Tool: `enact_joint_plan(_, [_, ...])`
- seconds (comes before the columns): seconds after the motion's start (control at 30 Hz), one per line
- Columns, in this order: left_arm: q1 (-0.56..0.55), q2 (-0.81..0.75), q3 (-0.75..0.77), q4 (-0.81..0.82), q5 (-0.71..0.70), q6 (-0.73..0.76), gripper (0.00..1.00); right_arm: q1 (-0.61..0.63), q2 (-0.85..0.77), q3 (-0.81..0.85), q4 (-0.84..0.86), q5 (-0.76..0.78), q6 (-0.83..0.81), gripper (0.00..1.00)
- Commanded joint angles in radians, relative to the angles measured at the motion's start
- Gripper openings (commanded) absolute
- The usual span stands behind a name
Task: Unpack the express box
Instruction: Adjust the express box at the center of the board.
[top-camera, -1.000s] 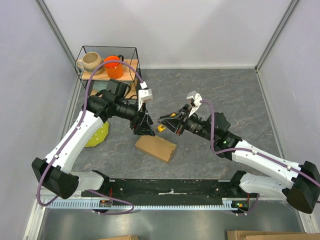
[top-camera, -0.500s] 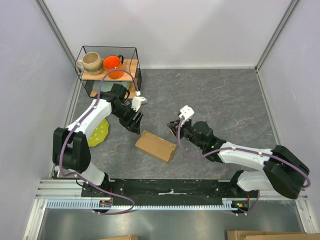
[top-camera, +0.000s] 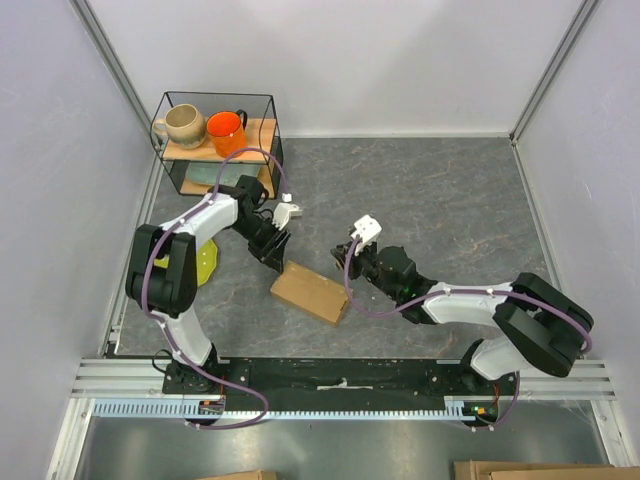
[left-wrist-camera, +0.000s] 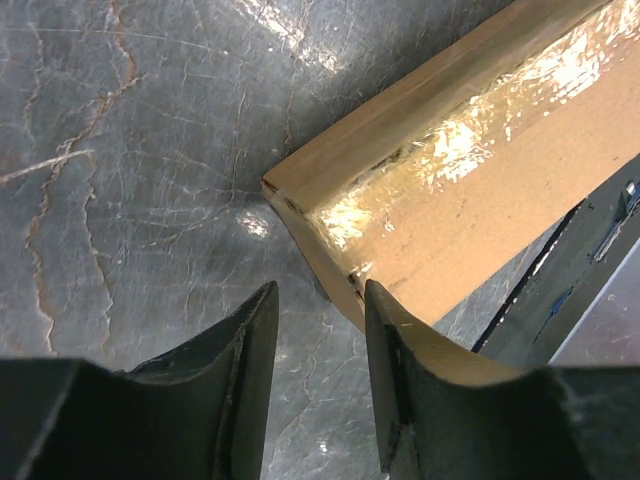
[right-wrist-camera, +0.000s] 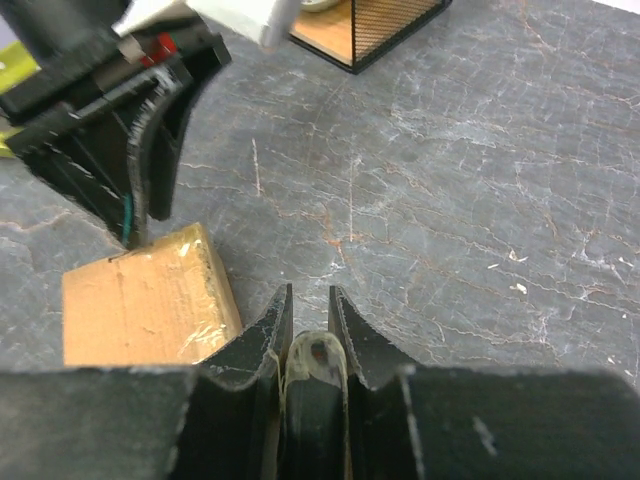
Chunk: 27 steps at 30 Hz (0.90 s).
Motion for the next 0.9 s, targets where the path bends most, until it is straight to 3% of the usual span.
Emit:
enact_joint_plan(0.0, [-0.012,0.042,0.029,0.025,0.057,0.075,0.45,0.025,-0.078,-0.029,0.02,-0.011,0.039,0.0])
enact_joint_plan(0.33, [-0.05,0.111,0.049,0.079,0.074,0.092,0.39,0.097,-0.106,-0.076,-0.039,-0.01,0.088,0.0])
enact_joint_plan(0.6, [-0.061,0.154,0.17,0.088,0.092,0.086,0.38,0.146,-0.153,-0.123,-0.079,-0.005,0.167,0.0])
enact_joint_plan(0.87, [-0.093,0.127,0.127,0.093,0.126,0.058,0.34,0.164,-0.247,-0.064,-0.171,0.172,0.06,0.0])
